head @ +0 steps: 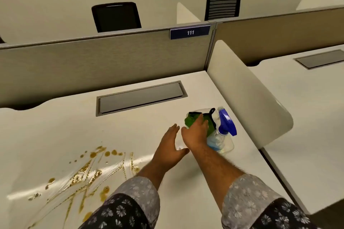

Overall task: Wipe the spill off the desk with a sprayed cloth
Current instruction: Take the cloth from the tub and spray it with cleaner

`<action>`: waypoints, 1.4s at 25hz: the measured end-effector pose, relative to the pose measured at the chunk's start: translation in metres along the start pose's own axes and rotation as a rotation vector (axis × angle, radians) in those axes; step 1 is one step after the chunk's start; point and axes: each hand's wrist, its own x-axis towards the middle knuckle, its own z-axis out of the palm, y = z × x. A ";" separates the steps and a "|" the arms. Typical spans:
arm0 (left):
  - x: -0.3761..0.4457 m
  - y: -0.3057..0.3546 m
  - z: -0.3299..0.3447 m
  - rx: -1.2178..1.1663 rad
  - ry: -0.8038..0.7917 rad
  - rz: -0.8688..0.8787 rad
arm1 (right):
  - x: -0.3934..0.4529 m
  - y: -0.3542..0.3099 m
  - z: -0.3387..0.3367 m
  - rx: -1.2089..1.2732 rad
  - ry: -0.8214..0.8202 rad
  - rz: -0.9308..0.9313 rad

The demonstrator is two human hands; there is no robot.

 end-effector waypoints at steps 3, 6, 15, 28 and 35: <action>0.012 0.004 0.014 -0.107 0.008 -0.081 | 0.017 0.005 0.007 0.000 -0.018 0.080; 0.019 0.010 0.024 -0.295 -0.025 -0.178 | 0.026 0.005 0.014 -0.003 -0.052 0.122; 0.027 0.020 0.034 -0.545 -0.045 -0.231 | 0.024 -0.001 0.010 0.067 0.064 0.104; 0.023 0.032 0.011 -0.614 -0.034 -0.248 | -0.040 -0.038 -0.027 0.306 0.351 -0.040; 0.005 0.032 -0.047 -0.604 0.090 -0.028 | -0.089 -0.067 -0.025 0.409 0.407 -0.302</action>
